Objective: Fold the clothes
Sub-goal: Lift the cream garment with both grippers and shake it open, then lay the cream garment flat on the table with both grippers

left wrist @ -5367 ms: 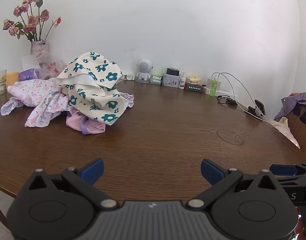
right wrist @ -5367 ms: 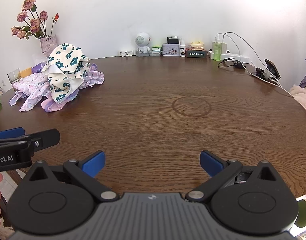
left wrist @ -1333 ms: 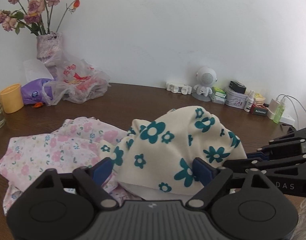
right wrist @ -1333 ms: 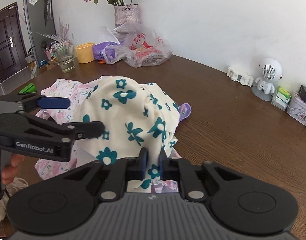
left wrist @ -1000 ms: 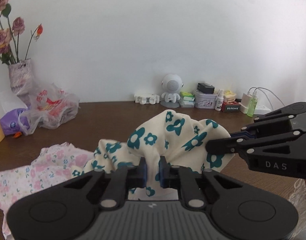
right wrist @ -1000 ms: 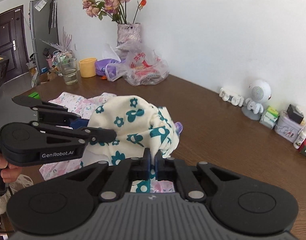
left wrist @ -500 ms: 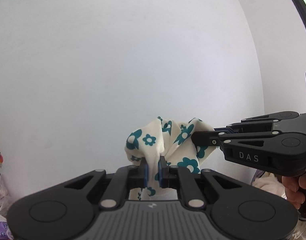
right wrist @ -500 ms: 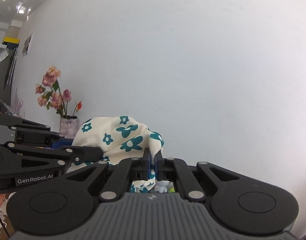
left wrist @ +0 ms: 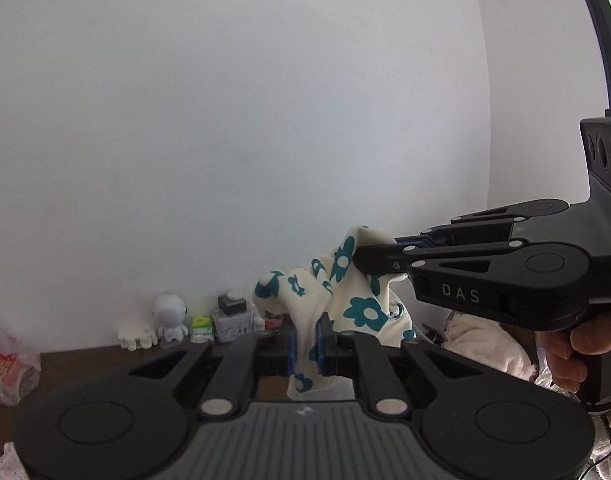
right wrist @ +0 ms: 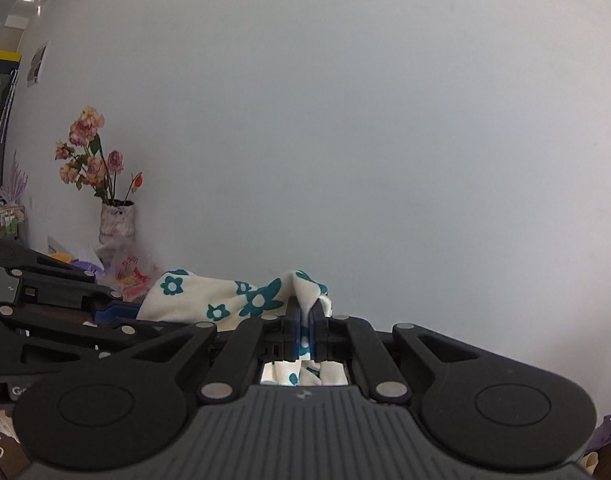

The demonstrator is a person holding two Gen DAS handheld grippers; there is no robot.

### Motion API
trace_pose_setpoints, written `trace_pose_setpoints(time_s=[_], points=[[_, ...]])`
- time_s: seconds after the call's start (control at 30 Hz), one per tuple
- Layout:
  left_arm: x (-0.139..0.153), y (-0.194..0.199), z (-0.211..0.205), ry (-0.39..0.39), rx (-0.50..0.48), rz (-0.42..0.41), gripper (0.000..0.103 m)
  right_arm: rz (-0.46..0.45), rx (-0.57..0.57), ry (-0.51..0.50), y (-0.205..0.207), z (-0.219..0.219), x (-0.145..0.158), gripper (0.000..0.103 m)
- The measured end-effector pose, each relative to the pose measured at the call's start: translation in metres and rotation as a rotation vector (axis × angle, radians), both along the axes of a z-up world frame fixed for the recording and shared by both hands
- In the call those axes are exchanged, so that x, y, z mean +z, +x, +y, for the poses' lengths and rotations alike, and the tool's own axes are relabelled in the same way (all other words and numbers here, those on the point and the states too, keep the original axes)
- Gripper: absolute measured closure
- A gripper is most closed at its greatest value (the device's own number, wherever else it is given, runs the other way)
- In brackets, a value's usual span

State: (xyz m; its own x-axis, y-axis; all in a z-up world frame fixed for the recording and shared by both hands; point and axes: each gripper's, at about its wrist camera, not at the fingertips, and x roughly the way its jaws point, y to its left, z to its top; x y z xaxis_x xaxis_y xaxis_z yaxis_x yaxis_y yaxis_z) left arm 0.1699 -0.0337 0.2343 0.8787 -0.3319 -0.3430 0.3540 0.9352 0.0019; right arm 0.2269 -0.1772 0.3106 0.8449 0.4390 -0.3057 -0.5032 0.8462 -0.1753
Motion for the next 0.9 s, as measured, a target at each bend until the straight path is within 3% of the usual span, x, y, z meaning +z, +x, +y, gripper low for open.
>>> trace_pose_setpoints(time_s=[0.13, 0.3, 0.43, 0.5, 0.53, 0.57, 0.6, 0.7, 0.73, 0.9], points=[[-0.064, 0.023, 0.015, 0.009, 0.075, 0.134, 0.095, 0.14, 0.045, -0.063, 0.027, 0.03, -0.063, 0.1], [-0.126, 0.044, 0.046, -0.006, 0.161, 0.232, 0.094, 0.25, 0.073, -0.128, 0.048, 0.079, -0.131, 0.1], [-0.15, 0.059, 0.078, -0.035, 0.235, 0.29, 0.078, 0.292, 0.066, -0.159, 0.05, 0.106, -0.171, 0.098], [-0.157, 0.063, 0.086, -0.033, 0.269, 0.307, 0.058, 0.29, 0.054, -0.179, 0.057, 0.111, -0.186, 0.092], [-0.159, 0.061, 0.09, -0.03, 0.293, 0.306, 0.042, 0.28, 0.044, -0.192, 0.061, 0.112, -0.19, 0.073], [-0.161, 0.06, 0.093, -0.027, 0.316, 0.304, 0.032, 0.272, 0.034, -0.204, 0.064, 0.112, -0.194, 0.045], [-0.162, 0.061, 0.093, -0.023, 0.335, 0.299, 0.029, 0.264, 0.023, -0.215, 0.068, 0.113, -0.198, 0.037], [-0.159, 0.043, 0.09, -0.036, 0.363, 0.282, 0.014, 0.32, 0.023, -0.173, 0.074, 0.093, -0.197, 0.029], [-0.159, 0.036, 0.088, -0.042, 0.37, 0.28, 0.01, 0.335, 0.021, -0.155, 0.074, 0.084, -0.195, 0.021], [-0.159, 0.01, 0.07, -0.077, 0.337, 0.303, 0.002, 0.38, 0.006, -0.114, 0.06, 0.043, -0.19, 0.001]])
